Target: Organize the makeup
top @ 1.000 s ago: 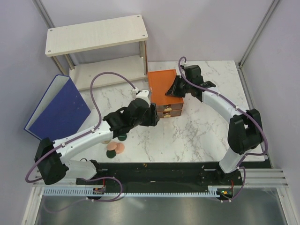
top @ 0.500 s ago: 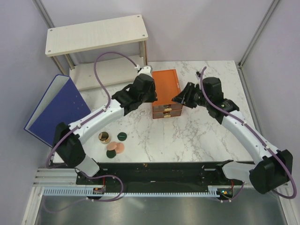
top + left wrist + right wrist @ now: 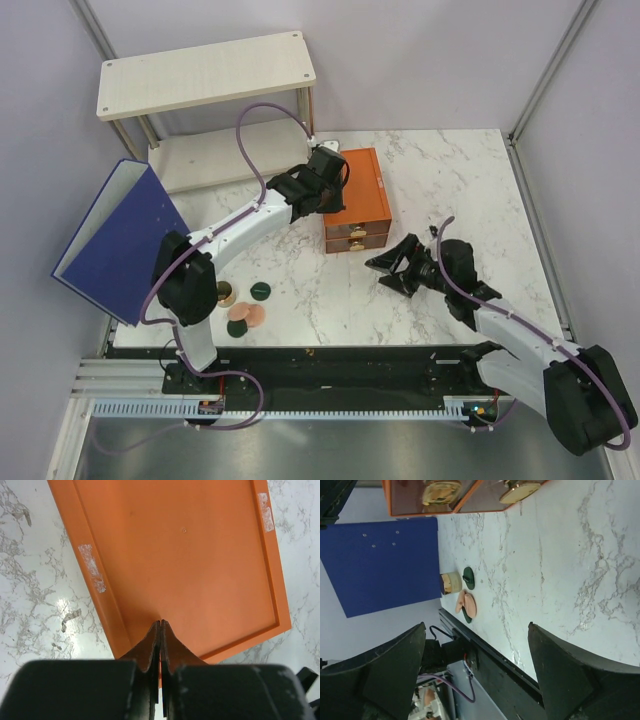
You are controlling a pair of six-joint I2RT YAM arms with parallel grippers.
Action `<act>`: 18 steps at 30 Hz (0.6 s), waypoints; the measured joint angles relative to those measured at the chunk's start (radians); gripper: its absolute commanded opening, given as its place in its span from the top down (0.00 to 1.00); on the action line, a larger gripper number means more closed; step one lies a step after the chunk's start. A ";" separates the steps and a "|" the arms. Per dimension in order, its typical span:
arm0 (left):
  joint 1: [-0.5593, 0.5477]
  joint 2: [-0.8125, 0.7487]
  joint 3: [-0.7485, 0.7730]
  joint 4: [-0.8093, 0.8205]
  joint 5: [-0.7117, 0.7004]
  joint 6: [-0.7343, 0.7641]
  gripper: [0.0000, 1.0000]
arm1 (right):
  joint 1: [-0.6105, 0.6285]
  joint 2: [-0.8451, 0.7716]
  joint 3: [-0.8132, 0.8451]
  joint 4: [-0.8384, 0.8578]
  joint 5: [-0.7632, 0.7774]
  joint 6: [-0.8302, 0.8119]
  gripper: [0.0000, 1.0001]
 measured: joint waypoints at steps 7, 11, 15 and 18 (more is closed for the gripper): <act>0.002 0.001 0.000 -0.015 0.029 0.000 0.98 | -0.002 0.151 -0.197 0.401 0.001 0.219 0.13; 0.002 0.001 0.002 -0.017 0.045 0.002 0.98 | -0.002 0.267 -0.221 0.584 0.014 0.289 0.14; 0.002 0.005 0.018 -0.032 0.057 0.004 0.98 | -0.002 0.400 -0.223 0.750 0.043 0.336 0.15; 0.002 0.015 0.035 -0.036 0.076 0.005 0.98 | -0.002 0.519 -0.223 0.873 0.067 0.371 0.19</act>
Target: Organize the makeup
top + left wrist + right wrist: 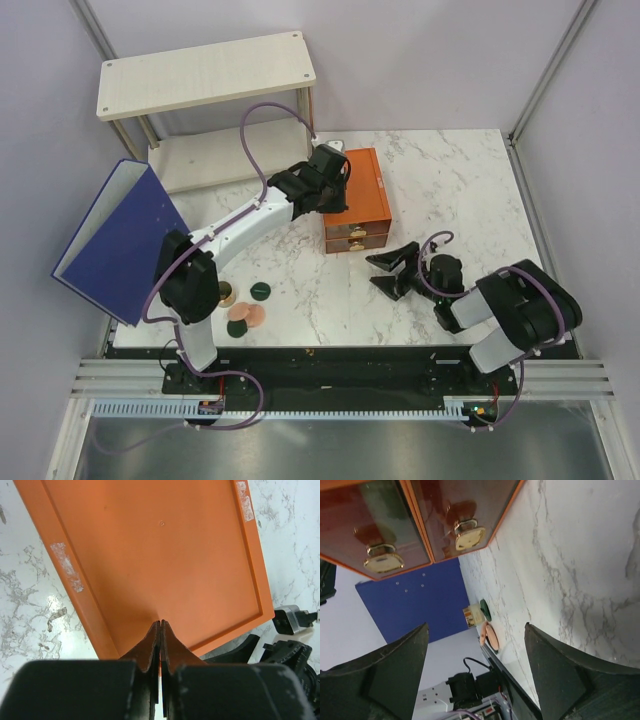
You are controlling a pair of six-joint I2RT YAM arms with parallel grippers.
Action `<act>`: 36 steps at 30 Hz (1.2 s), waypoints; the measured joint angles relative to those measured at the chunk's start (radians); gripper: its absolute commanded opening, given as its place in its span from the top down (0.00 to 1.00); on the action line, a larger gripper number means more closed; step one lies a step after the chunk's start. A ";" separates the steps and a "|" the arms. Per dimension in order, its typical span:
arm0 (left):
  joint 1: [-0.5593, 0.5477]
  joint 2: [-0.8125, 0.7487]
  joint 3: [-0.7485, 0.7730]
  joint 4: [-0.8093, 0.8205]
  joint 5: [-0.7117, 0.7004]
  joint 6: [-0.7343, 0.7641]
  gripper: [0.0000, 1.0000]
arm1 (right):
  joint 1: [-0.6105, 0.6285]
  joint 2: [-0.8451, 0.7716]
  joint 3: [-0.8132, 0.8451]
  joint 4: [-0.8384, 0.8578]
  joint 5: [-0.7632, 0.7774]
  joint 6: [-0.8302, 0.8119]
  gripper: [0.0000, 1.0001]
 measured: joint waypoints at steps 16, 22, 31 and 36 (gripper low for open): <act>0.006 0.005 0.014 -0.023 0.030 0.001 0.98 | 0.004 0.437 0.047 0.468 0.066 0.127 0.35; 0.010 0.006 0.017 -0.026 0.041 0.001 0.98 | 0.021 0.454 0.097 0.449 0.088 0.134 0.36; 0.011 0.007 0.028 -0.029 0.055 0.002 0.98 | 0.082 0.468 0.174 0.391 0.147 0.152 0.37; 0.015 0.007 0.028 -0.030 0.056 0.002 0.98 | 0.094 0.444 0.179 0.336 0.182 0.150 0.37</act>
